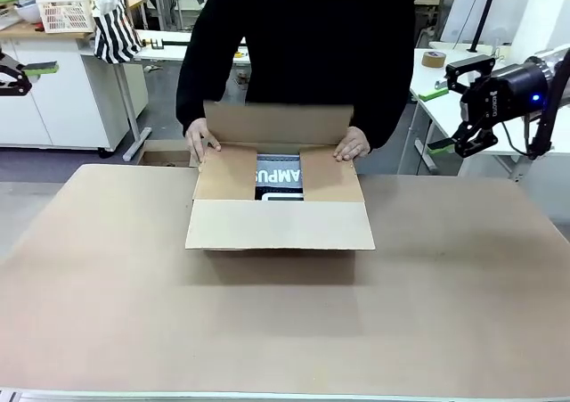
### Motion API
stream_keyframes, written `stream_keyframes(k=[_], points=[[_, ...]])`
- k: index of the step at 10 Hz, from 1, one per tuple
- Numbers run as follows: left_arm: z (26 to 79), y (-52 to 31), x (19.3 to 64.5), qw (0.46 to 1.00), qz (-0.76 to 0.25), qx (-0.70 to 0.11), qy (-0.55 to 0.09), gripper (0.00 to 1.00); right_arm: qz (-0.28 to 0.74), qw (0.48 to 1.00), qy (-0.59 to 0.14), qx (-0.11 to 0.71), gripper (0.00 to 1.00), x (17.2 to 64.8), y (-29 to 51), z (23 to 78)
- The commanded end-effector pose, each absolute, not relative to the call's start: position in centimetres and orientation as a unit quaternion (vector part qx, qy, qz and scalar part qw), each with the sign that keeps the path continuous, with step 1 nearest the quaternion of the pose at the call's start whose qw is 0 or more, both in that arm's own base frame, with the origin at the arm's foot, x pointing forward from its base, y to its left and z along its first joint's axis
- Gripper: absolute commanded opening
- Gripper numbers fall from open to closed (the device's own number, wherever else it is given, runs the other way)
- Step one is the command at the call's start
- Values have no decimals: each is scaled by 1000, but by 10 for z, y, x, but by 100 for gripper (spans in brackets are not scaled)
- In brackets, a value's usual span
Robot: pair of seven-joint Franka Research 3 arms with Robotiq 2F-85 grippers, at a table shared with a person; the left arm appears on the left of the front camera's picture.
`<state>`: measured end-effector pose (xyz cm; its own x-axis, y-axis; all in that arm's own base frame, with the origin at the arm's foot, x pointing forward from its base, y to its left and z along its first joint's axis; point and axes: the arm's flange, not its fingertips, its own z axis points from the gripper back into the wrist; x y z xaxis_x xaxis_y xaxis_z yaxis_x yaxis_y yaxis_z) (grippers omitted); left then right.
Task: Pack the gift set into the box.
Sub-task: Press and hold the closed box until the human finishes sealing it.
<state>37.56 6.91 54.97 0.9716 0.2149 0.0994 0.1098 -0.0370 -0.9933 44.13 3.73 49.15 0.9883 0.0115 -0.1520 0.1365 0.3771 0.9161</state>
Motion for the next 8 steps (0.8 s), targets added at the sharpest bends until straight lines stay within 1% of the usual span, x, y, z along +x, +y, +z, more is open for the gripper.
stream_keyframes(k=[1,8], points=[[550,67,374,676,34,-728,-114,100,-38,831,77,550,100,440,35,495],[550,67,374,676,34,-728,-114,100,-38,831,77,550,100,440,35,495]])
